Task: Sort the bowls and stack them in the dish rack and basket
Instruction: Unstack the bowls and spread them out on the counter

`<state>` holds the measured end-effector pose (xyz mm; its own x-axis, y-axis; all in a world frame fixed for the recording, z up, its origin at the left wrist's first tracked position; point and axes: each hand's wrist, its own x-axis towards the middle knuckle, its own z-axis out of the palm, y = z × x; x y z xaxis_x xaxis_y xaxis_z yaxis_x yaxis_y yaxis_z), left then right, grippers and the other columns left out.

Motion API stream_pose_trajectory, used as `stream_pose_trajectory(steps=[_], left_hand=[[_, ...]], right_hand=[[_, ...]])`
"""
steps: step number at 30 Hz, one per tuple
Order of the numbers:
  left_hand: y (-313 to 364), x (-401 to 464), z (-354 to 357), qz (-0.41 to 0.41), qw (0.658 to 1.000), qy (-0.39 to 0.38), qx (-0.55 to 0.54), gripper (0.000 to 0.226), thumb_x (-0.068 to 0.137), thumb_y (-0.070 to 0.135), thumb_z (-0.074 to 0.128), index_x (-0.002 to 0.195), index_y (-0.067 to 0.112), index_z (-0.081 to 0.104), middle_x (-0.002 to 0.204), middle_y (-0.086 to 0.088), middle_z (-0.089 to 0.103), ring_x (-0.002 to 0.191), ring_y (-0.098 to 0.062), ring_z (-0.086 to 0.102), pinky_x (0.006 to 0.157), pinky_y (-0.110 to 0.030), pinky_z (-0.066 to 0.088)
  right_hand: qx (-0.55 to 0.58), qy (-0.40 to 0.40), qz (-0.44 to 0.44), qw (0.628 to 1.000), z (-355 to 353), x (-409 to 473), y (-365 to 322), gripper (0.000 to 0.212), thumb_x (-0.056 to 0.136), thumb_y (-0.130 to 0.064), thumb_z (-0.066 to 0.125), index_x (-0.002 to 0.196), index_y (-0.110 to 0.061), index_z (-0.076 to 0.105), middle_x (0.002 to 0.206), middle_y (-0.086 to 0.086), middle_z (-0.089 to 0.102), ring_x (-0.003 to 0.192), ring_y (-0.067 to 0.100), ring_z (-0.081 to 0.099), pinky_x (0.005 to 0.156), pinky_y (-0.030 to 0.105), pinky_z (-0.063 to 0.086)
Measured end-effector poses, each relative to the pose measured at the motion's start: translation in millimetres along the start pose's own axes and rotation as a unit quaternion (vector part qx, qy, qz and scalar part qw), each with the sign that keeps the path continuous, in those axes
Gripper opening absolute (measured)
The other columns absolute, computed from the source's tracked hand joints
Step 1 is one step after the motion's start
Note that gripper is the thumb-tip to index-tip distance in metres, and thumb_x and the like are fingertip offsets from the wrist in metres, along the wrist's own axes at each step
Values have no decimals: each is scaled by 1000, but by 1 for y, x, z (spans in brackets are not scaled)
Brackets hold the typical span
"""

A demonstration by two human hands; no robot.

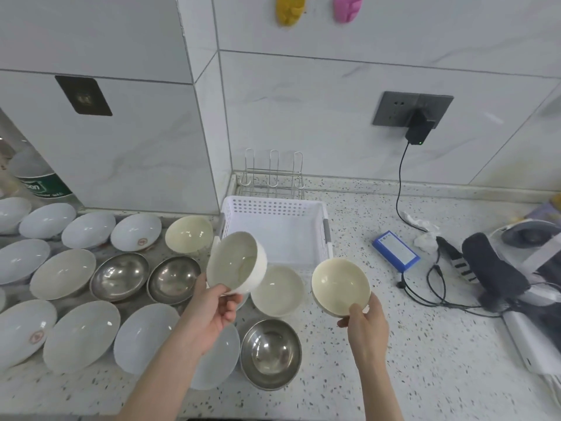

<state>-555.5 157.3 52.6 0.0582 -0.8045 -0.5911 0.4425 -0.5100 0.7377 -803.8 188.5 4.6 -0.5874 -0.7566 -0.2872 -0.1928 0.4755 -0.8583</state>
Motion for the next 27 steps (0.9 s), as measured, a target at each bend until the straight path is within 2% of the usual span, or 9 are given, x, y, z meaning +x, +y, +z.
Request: stream_pose_trajectory(steps=[7,13,15,19,24,27], left_hand=[[-19,-5,7,2,1000,12,-3,34,95,-5,47,111,24,52,60,-13,63,39,-9,48,34,-18,36],[-31,-4,9,18,999,45,-10,39,95,-6,45,123,21,49,72,-19,60,38,-8,49,33,-16,35],[-34,-2,7,18,999,51,-6,41,95,-6,45,126,20,48,72,-19,60,37,-8,49,33,-16,35],[-37,2,5,12,998,56,-3,43,94,-6,46,129,19,47,74,-20,60,37,-8,50,33,-16,35],[-41,8,6,1,999,50,5,45,93,-4,50,133,18,46,74,-19,62,40,-7,53,34,-17,38],[-42,13,10,-4,999,53,8,46,93,-5,49,133,18,45,71,-19,63,39,-7,52,33,-18,37]], right_hand=[[-6,-53,35,998,0,12,24,53,89,-8,44,140,-23,43,61,3,70,72,24,68,54,29,43],[7,-89,44,995,2,18,33,55,90,-5,44,142,-24,43,82,10,72,57,6,67,55,27,40],[14,-93,49,994,2,19,36,55,90,-5,45,141,-25,45,79,10,72,55,3,66,55,27,40],[14,-97,40,994,7,20,38,56,89,-5,45,141,-25,45,71,8,71,62,7,67,55,26,40],[13,-107,34,994,13,25,36,54,90,-6,46,141,-24,44,69,0,70,74,21,71,57,29,45],[15,-109,35,993,13,26,36,54,91,-9,46,142,-24,42,67,0,71,76,19,71,53,26,42]])
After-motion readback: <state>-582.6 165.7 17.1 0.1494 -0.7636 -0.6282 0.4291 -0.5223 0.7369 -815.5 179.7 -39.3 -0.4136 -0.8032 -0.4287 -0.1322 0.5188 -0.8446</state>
